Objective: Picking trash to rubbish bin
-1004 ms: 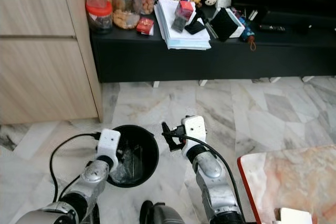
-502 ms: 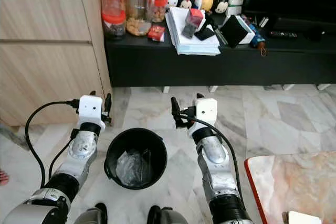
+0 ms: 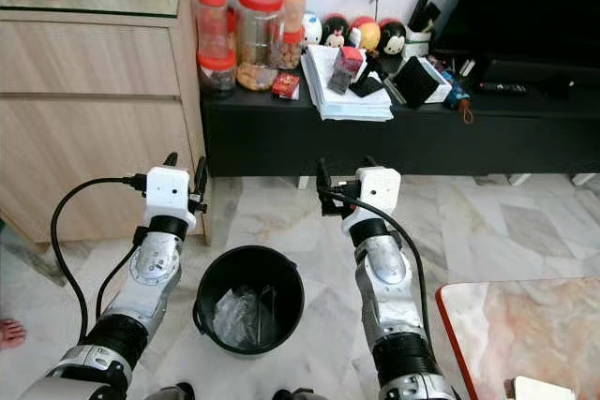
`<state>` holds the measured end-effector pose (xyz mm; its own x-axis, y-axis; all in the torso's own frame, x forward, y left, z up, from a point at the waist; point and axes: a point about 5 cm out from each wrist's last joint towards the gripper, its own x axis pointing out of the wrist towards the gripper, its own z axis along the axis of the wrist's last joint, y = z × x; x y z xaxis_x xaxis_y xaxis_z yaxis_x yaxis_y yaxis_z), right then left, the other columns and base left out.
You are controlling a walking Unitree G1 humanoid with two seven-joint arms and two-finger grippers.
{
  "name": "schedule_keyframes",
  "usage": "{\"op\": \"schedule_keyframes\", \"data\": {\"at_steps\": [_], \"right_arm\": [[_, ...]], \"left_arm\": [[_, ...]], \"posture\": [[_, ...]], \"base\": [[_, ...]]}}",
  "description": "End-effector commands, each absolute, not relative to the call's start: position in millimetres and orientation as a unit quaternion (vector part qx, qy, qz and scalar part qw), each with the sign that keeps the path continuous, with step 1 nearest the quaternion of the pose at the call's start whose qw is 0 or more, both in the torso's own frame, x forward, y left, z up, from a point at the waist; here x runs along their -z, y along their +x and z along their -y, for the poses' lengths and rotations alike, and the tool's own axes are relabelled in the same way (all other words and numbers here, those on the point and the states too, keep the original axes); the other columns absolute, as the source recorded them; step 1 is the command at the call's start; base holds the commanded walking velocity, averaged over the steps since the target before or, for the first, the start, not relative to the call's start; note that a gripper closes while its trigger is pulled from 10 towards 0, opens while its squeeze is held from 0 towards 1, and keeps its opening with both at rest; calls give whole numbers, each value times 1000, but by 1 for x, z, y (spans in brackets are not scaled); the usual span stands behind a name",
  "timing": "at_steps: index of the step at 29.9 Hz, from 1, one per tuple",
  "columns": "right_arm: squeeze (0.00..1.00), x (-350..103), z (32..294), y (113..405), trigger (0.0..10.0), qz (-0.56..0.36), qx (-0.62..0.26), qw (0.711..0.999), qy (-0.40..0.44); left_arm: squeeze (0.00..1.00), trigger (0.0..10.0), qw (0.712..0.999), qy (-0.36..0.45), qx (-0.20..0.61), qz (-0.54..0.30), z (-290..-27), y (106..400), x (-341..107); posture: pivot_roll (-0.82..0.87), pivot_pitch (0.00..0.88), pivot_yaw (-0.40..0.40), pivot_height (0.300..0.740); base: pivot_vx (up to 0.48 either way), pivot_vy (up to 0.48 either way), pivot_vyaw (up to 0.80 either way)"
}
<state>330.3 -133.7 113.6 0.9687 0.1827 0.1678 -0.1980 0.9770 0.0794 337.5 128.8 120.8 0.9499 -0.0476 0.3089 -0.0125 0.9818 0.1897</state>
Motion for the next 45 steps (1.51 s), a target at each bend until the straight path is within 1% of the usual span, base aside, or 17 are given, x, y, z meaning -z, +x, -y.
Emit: {"op": "schedule_keyframes", "data": {"at_steps": [1,8,18,20,29,38,45], "right_arm": [[0,-114,139,332,10000,82,-83,992,51],[0,-112,133,333,10000,81,-84,991,58],[0,-113,136,336,10000,87,-79,991,57],[0,-114,140,336,10000,91,-68,992,60],[0,-112,141,336,10000,92,-57,992,65],[0,-112,140,337,10000,94,-57,992,68],[0,-111,138,338,10000,94,-62,991,68]], "left_arm": [[0,10000,982,101,15,159,-124,335,-120],[0,10000,982,103,19,155,-120,337,-121],[0,10000,985,107,31,135,-116,338,-115],[0,10000,977,139,57,148,-111,339,-118],[0,10000,973,149,70,165,-107,343,-127],[0,10000,971,156,67,167,-106,344,-129],[0,10000,972,155,61,166,-106,343,-127]], "posture": [[52,81,-154,740],[51,91,-150,740],[45,95,-140,740],[46,93,-124,740],[50,84,-94,740],[59,80,-102,740],[60,79,-109,740]], "base": [[0,0,0],[0,0,0],[0,0,0],[0,0,0],[0,0,0],[0,0,0],[0,-243,0]]}}
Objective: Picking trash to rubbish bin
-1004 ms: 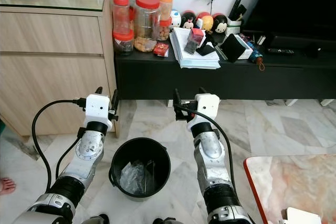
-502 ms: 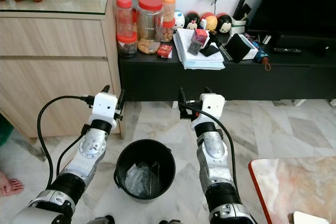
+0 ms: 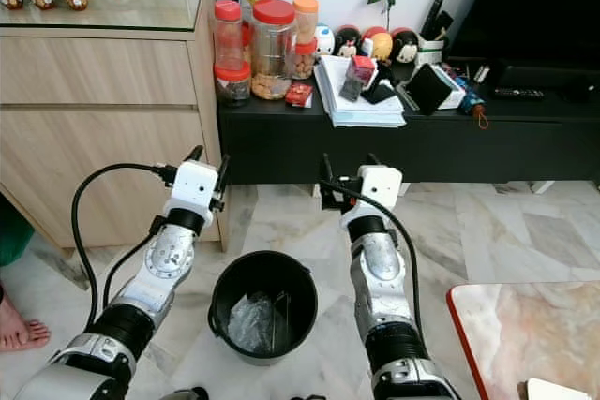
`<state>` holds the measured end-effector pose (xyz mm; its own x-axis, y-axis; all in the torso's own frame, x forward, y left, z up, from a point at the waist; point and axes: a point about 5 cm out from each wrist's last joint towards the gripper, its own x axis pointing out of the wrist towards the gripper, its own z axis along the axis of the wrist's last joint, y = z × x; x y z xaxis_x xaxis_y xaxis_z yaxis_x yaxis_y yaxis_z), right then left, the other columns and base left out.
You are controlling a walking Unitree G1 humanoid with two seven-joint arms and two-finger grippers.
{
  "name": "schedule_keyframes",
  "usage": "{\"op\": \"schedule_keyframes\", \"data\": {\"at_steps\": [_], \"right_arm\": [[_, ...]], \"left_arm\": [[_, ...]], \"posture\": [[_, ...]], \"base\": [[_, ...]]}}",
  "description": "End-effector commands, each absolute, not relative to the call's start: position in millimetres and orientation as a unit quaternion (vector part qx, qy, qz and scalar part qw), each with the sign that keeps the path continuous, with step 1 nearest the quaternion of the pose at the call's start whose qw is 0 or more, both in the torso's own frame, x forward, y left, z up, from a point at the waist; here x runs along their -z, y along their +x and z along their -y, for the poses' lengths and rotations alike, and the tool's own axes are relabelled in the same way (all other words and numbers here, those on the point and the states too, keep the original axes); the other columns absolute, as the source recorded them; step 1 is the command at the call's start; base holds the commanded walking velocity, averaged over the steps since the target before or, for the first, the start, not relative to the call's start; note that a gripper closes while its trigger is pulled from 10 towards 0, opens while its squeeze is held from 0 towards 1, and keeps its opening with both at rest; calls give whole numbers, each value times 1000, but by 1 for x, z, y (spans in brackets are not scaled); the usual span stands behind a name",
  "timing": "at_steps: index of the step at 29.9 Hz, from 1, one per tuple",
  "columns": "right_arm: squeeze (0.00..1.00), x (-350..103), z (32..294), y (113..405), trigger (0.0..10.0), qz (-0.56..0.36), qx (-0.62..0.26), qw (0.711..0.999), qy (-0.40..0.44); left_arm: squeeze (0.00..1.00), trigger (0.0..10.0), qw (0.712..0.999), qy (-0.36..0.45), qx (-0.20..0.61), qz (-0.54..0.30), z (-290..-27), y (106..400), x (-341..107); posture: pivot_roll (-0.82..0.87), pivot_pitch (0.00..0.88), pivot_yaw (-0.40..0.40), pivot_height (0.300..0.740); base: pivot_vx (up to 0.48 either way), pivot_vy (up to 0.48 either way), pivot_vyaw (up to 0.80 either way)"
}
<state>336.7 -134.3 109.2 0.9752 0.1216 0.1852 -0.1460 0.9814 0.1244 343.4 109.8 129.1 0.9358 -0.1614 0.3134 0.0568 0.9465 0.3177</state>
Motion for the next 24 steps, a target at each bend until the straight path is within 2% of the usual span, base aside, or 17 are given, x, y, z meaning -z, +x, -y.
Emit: {"op": "schedule_keyframes", "data": {"at_steps": [1,6,24], "right_arm": [[0,-111,138,338,10000,94,-62,991,68],[0,-111,139,338,10000,94,-62,991,67],[0,-109,136,336,10000,96,-72,990,76]], "left_arm": [[0,10000,972,155,61,166,-105,343,-127],[0,10000,972,152,61,167,-104,342,-127],[0,10000,974,132,68,170,-101,339,-124]], "posture": [[57,81,-113,740],[55,82,-113,740],[53,69,-117,740]], "base": [[0,-244,0],[0,-244,0],[0,0,0]]}}
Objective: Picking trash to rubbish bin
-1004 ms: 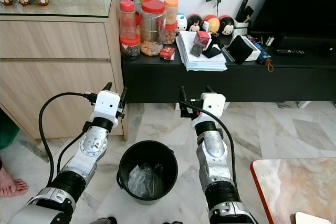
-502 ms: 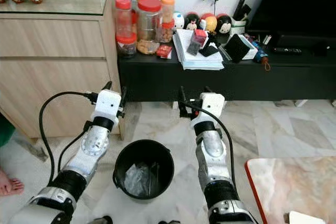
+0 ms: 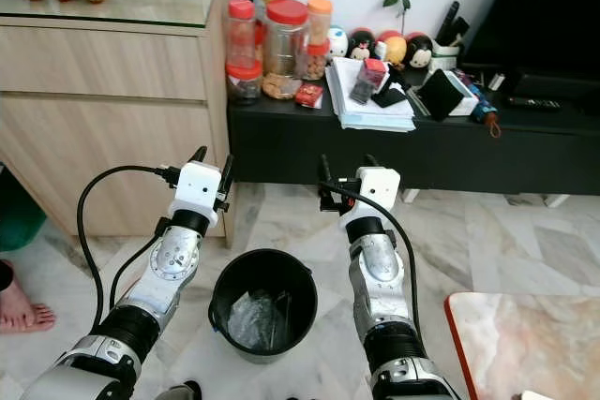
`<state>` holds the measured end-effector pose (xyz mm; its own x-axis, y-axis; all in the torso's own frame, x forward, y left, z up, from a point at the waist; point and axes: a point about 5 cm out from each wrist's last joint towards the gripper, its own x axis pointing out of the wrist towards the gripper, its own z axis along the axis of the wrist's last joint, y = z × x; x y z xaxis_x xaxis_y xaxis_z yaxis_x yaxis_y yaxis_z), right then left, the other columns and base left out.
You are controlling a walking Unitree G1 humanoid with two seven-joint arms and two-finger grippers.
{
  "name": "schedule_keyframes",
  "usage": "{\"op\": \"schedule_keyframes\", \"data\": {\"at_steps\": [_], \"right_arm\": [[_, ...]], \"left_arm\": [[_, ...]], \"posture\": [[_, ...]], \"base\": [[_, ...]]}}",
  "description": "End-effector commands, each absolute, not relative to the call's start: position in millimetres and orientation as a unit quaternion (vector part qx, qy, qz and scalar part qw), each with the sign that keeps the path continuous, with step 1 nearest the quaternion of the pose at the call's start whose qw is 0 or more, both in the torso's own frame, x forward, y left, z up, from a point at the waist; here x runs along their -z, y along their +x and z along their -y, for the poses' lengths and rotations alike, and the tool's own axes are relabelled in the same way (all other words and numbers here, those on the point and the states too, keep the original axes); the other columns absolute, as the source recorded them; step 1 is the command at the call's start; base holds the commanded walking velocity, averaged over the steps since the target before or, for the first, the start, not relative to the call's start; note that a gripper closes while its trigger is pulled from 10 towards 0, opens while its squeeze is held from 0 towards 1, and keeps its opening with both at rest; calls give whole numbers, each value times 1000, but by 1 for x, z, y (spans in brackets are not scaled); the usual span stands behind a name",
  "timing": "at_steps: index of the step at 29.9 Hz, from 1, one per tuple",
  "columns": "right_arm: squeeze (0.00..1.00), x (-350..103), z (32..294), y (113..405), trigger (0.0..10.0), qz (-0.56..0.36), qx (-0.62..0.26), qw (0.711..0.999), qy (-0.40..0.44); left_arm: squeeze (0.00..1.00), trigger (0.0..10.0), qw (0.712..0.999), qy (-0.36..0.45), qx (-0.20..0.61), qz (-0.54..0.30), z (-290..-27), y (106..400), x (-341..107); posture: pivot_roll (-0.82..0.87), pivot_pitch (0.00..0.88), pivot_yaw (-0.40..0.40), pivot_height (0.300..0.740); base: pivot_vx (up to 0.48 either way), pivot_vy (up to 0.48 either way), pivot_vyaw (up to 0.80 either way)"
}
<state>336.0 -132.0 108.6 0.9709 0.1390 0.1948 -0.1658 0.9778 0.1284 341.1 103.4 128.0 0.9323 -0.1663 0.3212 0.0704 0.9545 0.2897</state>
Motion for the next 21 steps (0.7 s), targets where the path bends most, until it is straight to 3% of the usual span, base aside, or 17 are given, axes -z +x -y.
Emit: {"op": "schedule_keyframes", "data": {"at_steps": [1,21], "right_arm": [[0,-109,136,336,10000,96,-71,990,76],[0,-109,136,335,10000,99,-75,990,72]], "left_arm": [[0,10000,974,132,68,169,-101,338,-124],[0,10000,977,117,65,168,-99,336,-122]], "posture": [[53,69,-117,740],[52,70,-125,740]], "base": [[0,0,0],[0,0,0]]}}
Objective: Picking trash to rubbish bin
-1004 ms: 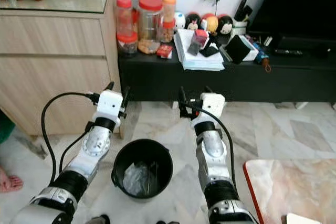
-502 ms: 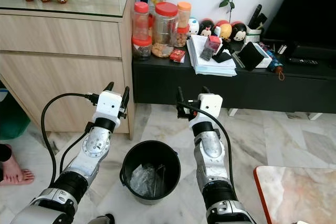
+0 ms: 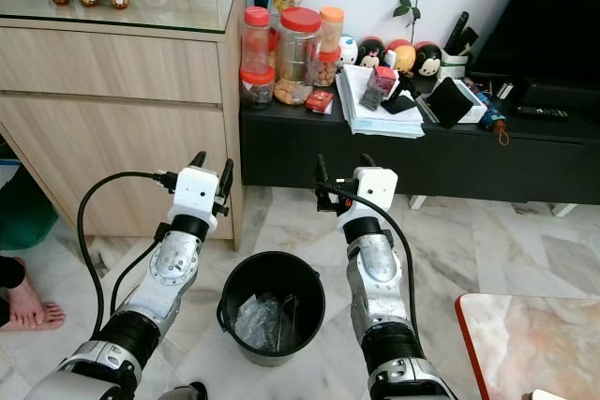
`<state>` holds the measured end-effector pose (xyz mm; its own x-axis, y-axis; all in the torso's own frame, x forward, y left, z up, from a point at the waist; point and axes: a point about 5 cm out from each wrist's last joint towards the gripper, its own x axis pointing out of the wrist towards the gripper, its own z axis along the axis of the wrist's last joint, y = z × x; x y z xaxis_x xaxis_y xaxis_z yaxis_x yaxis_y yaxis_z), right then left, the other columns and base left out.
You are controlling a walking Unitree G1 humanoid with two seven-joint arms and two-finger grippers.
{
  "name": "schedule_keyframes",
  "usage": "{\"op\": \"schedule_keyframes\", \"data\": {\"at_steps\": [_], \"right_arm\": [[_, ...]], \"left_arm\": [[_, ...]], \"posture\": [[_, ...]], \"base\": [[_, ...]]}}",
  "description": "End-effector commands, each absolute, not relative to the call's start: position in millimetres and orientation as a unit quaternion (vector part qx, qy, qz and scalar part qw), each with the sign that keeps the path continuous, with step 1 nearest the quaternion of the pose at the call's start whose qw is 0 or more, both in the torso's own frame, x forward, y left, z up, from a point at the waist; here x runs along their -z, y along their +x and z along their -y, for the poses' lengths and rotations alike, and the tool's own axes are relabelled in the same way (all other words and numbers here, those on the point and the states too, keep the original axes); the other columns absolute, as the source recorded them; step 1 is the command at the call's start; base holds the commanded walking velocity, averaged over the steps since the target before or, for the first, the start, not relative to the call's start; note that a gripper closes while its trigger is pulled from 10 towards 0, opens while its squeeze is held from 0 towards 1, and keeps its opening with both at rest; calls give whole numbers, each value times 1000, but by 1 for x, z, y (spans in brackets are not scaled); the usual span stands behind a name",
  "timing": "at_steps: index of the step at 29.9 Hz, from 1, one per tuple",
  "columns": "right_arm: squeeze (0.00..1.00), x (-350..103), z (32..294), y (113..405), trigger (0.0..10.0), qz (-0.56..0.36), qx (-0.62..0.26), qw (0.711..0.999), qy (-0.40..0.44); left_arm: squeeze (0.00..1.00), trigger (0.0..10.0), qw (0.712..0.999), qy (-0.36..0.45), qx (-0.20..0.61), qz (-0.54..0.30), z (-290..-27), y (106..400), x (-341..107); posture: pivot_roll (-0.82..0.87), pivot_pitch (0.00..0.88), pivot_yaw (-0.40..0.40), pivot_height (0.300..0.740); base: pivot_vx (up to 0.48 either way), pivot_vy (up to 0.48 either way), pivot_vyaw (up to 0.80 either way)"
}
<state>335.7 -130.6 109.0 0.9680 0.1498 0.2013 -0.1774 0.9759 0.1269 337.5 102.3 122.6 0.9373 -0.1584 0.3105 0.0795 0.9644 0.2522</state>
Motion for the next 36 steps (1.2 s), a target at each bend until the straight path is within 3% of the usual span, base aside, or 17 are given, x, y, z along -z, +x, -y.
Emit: {"op": "schedule_keyframes", "data": {"at_steps": [1,9,36], "right_arm": [[0,-109,136,335,10000,99,-75,990,72],[0,-109,136,335,10000,98,-73,990,71],[0,-108,136,335,10000,97,-75,990,72]], "left_arm": [[0,10000,977,117,65,168,-99,336,-122],[0,10000,977,113,66,169,-98,336,-122],[0,10000,977,106,66,173,-96,335,-124]], "posture": [[53,71,-126,740],[52,80,-128,740],[46,93,-132,740]], "base": [[0,0,0],[0,0,0],[-262,0,0]]}}
